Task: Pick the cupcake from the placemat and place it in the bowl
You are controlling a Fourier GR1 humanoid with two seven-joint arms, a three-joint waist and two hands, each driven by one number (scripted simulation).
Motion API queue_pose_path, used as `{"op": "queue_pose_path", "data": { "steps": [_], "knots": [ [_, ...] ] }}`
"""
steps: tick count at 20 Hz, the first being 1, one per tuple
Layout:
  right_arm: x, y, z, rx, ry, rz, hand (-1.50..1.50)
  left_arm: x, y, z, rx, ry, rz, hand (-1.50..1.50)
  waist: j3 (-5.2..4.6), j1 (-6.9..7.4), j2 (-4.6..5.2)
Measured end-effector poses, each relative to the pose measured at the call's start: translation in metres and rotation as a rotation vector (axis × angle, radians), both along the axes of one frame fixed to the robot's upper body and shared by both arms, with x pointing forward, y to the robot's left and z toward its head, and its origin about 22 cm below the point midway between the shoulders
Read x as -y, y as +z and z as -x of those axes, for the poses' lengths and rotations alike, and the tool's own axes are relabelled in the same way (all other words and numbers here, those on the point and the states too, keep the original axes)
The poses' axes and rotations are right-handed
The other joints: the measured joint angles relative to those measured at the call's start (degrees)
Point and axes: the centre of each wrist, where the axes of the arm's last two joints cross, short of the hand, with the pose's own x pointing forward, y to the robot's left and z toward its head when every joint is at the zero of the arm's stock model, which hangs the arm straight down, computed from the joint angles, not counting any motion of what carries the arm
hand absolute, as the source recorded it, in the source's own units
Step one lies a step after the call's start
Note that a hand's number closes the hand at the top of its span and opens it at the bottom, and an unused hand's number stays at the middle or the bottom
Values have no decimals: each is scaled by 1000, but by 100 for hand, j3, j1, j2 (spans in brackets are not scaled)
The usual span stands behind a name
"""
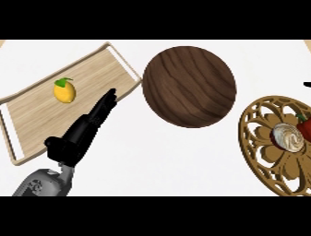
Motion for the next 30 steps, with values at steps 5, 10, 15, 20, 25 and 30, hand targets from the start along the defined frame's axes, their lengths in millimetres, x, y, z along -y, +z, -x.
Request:
{"op": "queue_pose_path", "data": {
  "steps": [5,10,15,20,25,30],
  "knots": [
    [-24,26,-14,-205,28,63,-150,-6,-1,0,-6,8,-4,0,7,-32,-8],
    [-56,32,-28,-312,31,91,-150,-2,-8,-1,4,9,-7,0,15,-81,-9],
    [-70,25,-28,-343,27,104,-150,-11,-7,6,5,18,-9,0,22,-115,-15],
    [-78,18,-18,-321,40,128,-150,-15,-1,1,-3,26,-4,0,25,-143,-16],
    [-90,11,-10,-267,37,153,-150,-17,1,-1,-4,23,2,0,27,-150,-16],
    [-89,3,0,-202,26,188,-150,-8,0,1,-9,22,-4,0,27,-149,-14]
  ]
}}
